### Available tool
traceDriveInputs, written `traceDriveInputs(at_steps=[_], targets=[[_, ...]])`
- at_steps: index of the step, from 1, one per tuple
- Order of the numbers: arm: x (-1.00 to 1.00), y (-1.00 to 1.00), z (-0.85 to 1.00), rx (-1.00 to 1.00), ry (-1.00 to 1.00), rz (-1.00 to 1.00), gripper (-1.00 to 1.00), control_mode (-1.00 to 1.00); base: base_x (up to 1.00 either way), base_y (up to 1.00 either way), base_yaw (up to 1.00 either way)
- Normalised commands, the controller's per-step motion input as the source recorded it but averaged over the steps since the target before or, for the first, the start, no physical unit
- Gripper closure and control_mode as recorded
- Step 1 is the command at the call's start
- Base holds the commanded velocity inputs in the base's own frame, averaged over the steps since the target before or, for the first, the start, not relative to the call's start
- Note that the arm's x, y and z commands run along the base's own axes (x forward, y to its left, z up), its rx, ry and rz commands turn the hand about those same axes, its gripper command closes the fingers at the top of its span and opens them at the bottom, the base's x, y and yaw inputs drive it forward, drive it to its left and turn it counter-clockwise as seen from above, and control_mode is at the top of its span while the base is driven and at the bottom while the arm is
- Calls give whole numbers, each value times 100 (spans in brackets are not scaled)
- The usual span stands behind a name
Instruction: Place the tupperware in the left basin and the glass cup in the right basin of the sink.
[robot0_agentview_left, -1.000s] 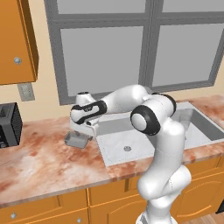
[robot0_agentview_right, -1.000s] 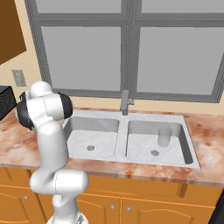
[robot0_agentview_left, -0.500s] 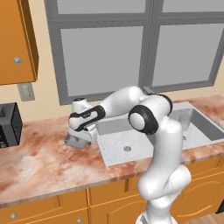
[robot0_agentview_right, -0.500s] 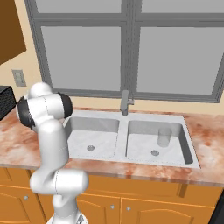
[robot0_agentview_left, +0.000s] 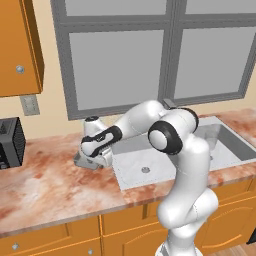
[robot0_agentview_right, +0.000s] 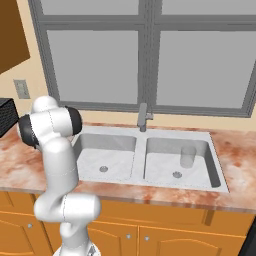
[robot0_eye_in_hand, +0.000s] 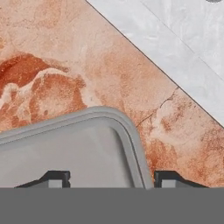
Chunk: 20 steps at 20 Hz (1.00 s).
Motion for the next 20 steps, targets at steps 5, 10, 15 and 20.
traceDriveInputs(at_steps=[5,10,15,20], targets=[[1,0,-6,0,0,1,100,-100,0,0,0],[-11,-15,24,0,0,-2,100,-100,0,0,0],[-12,-64,43,-5,4,0,100,-100,0,0,0],[0,-98,5,-8,2,2,100,-100,0,0,0]])
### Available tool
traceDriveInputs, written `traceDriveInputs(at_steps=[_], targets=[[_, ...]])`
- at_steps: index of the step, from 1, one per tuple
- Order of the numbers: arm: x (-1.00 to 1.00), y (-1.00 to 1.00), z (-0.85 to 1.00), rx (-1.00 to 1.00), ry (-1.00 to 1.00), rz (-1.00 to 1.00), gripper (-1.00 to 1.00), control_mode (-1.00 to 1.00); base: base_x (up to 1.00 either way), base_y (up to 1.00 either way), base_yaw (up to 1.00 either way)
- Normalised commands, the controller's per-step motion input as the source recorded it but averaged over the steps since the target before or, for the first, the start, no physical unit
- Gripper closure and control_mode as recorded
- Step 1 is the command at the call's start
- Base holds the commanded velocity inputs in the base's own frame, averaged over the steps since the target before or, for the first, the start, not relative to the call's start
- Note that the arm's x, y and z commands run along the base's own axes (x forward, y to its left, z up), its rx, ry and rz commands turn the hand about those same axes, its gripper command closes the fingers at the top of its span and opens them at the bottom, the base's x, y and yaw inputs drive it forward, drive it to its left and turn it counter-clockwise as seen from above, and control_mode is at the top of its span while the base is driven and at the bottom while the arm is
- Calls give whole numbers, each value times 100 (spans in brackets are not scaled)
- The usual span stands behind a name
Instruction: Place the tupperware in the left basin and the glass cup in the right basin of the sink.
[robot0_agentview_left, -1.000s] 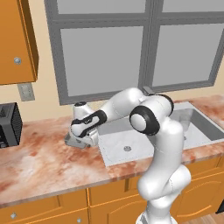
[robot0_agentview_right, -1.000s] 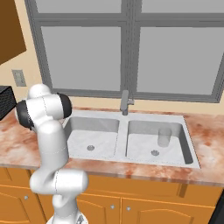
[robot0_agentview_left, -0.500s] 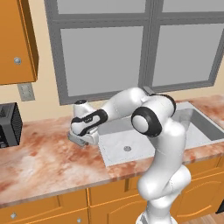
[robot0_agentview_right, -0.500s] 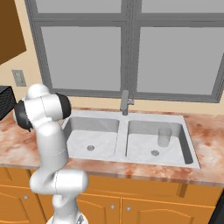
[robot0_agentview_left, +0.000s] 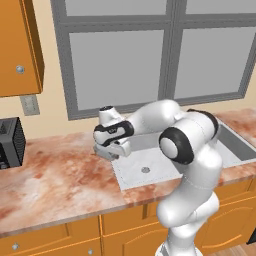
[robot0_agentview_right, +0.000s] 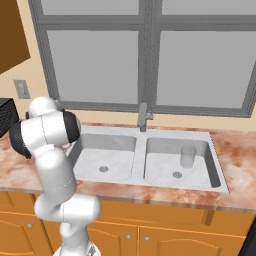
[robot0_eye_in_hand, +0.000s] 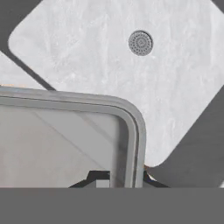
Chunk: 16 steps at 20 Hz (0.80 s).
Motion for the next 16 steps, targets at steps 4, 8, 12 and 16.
traceDriveInputs(at_steps=[4,8,12,16], targets=[[3,-100,-20,0,4,2,100,-100,0,0,0],[14,-100,-28,0,11,1,100,-100,0,0,0],[32,-99,-38,0,17,2,100,-100,0,0,0],[46,-78,-37,3,2,13,100,-100,0,0,0]])
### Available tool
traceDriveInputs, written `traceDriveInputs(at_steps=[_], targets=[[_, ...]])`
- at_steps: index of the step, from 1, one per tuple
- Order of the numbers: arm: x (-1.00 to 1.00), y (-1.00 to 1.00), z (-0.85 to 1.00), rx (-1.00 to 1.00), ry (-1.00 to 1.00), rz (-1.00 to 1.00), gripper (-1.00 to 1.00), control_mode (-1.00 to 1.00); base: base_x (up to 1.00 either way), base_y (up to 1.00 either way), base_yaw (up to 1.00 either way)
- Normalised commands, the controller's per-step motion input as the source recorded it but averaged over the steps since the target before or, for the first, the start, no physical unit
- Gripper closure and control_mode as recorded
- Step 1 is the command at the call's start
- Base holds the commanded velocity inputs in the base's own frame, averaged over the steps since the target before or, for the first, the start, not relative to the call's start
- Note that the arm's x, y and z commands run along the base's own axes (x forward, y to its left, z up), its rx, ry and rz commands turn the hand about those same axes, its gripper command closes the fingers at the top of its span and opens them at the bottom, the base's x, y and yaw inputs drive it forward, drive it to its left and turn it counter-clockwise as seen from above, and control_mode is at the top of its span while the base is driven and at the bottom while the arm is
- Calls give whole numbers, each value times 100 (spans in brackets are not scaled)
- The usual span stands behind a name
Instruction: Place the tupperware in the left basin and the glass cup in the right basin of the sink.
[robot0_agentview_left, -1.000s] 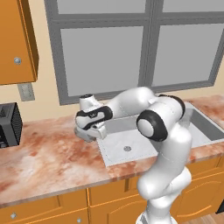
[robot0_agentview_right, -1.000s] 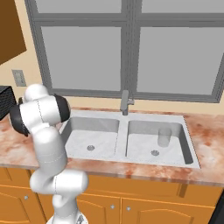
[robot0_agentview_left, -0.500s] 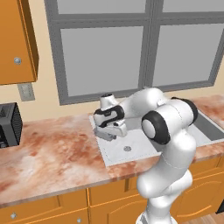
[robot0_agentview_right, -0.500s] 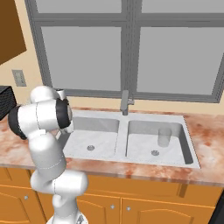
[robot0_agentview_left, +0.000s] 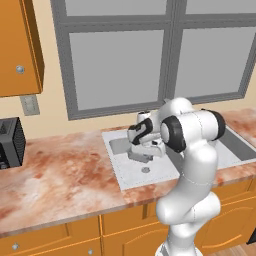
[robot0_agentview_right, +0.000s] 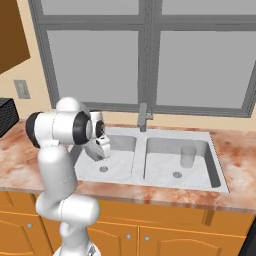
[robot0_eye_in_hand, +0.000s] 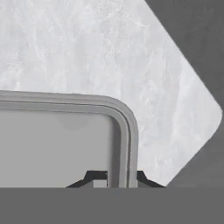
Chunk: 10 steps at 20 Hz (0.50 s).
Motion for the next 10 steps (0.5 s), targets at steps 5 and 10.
traceDriveInputs(at_steps=[5,10], targets=[[53,-26,-29,4,-4,12,100,-100,0,0,0],[50,2,-44,9,-3,17,100,-100,0,0,0]])
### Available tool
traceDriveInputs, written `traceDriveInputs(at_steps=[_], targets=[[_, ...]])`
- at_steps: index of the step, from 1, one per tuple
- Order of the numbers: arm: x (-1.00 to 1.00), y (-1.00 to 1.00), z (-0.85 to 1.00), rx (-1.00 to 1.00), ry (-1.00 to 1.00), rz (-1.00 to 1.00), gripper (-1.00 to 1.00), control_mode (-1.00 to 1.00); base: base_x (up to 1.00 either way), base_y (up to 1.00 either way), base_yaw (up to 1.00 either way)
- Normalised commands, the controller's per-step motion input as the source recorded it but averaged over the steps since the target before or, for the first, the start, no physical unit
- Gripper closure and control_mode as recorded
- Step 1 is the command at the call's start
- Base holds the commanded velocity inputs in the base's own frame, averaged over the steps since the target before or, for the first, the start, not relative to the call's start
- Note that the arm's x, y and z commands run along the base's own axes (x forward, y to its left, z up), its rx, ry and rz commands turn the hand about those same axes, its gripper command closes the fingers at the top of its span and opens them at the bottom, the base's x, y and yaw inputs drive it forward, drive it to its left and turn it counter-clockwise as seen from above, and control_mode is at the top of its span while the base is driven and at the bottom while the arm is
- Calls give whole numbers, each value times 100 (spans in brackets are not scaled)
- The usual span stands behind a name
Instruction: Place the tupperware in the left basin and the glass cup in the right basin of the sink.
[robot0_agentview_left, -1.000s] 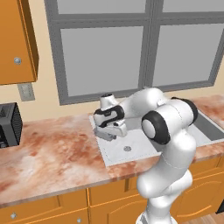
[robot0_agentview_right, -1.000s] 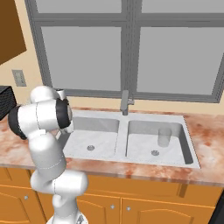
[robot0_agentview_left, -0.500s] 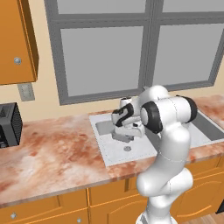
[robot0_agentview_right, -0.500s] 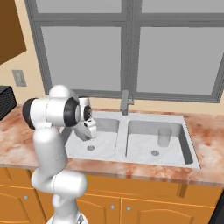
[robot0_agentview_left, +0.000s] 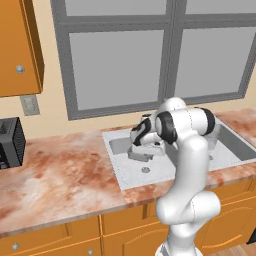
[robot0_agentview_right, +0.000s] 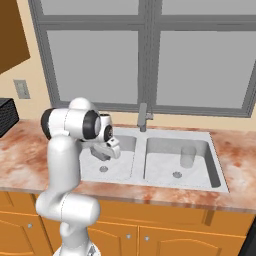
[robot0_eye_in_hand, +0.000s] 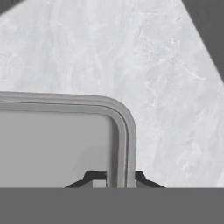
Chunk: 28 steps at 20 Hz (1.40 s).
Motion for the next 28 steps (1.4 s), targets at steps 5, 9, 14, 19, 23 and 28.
traceDriveInputs(at_steps=[5,9,14,19,23,28], targets=[[28,0,-46,7,-2,12,100,-100,0,0,0],[5,0,-39,0,0,7,100,-100,0,0,0],[0,0,-24,-1,0,6,100,-100,0,0,0],[1,0,-1,0,0,1,-100,-100,0,0,0],[0,0,3,0,0,0,-100,-100,0,0,0],[-5,-2,25,-2,0,0,-100,-100,0,0,0]])
